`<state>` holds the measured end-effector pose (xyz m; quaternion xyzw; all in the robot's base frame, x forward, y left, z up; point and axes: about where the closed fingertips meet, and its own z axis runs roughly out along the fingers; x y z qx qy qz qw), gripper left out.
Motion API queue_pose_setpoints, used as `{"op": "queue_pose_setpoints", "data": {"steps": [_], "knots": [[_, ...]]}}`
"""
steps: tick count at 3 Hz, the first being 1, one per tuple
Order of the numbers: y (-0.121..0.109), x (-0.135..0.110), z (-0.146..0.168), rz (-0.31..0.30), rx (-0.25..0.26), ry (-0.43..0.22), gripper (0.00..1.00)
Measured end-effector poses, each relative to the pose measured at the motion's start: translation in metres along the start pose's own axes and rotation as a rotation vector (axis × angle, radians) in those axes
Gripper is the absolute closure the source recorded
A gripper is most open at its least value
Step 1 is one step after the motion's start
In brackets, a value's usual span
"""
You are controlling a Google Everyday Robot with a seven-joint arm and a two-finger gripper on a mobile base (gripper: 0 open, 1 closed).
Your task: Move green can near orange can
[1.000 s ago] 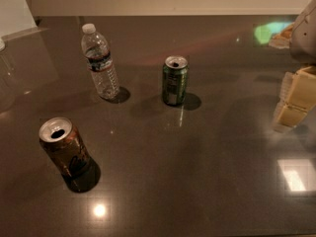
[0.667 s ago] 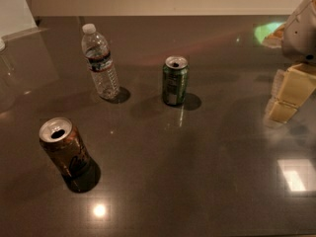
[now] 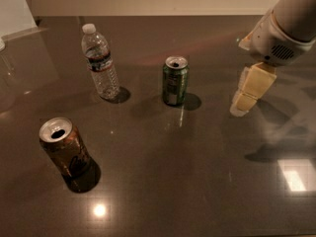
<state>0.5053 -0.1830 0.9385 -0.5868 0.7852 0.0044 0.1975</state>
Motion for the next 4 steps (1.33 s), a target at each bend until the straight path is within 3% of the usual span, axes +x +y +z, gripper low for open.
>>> {"op": "queue_pose_setpoints", "data": {"steps": [2, 4], "knots": [[-0.044, -0.037, 0.061, 0.079, 0.008, -0.145, 0.0], [-0.043, -0.084, 0.073, 0.085, -0.078, -0.321, 0.0]]}}
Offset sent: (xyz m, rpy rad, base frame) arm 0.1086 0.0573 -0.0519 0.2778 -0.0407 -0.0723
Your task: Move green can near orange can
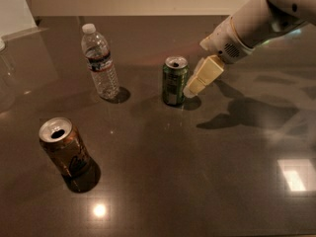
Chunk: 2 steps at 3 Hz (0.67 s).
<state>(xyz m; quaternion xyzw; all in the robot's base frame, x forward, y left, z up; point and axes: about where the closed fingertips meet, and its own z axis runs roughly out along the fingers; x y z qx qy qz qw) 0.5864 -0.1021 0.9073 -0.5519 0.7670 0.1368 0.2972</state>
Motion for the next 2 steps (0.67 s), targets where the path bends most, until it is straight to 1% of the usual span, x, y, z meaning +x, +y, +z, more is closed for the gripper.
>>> {"op": "queue_pose_setpoints", "data": {"steps": [1, 2], "knots": [[0.009, -0.018, 0.009, -0.015, -0.042, -0.049, 0.0], [0.015, -0.034, 0.018, -0.03, -0.074, -0.08, 0.0]]}}
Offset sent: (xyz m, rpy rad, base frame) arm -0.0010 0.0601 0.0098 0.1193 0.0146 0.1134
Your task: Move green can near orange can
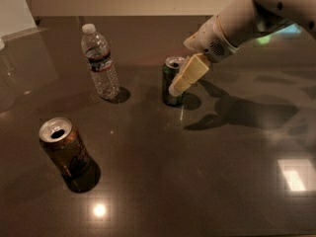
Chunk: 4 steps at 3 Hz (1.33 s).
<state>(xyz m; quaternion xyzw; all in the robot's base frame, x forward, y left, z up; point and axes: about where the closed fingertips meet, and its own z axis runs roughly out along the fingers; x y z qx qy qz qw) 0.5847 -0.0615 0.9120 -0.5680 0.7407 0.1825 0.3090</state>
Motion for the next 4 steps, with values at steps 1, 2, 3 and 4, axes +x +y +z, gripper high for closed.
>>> {"op": "queue_pose_setpoints", "data": {"steps": [1, 2, 3, 4], "knots": [[0.004, -0.009, 0.006, -0.007, -0.017, -0.01, 0.18], [0.008, -0.011, 0.005, -0.007, -0.016, -0.009, 0.41], [0.013, -0.011, -0.002, -0.01, -0.012, -0.008, 0.65], [0.036, -0.029, -0.012, -0.047, -0.036, -0.043, 0.87]]}}
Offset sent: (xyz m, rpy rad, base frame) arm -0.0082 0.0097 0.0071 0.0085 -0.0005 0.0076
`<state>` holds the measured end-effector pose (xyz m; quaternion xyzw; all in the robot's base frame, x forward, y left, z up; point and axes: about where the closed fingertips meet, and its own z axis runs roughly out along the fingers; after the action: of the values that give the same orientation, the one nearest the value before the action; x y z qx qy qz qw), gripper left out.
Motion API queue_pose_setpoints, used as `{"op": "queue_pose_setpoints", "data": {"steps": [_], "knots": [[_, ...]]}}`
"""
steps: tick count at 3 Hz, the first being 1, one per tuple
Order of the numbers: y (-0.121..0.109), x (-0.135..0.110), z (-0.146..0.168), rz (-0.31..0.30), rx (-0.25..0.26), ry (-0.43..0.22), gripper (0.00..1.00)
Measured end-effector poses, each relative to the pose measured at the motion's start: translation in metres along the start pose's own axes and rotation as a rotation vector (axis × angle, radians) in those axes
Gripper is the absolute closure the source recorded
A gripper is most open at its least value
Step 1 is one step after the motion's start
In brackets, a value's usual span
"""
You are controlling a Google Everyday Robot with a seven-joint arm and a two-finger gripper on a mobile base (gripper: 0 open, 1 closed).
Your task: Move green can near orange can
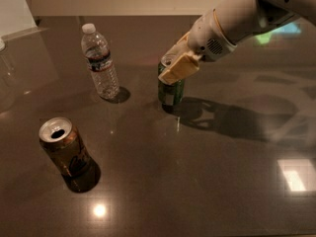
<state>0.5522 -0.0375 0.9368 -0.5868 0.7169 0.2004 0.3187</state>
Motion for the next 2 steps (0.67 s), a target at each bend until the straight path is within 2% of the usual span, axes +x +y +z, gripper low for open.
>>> {"op": "queue_pose_setpoints", "data": {"steps": [1, 2], "knots": [[0.037, -0.027, 0.0, -0.064, -0.079, -0.049, 1.0], [0.076, -0.046, 0.013, -0.119, -0.184, -0.071, 1.0]]}}
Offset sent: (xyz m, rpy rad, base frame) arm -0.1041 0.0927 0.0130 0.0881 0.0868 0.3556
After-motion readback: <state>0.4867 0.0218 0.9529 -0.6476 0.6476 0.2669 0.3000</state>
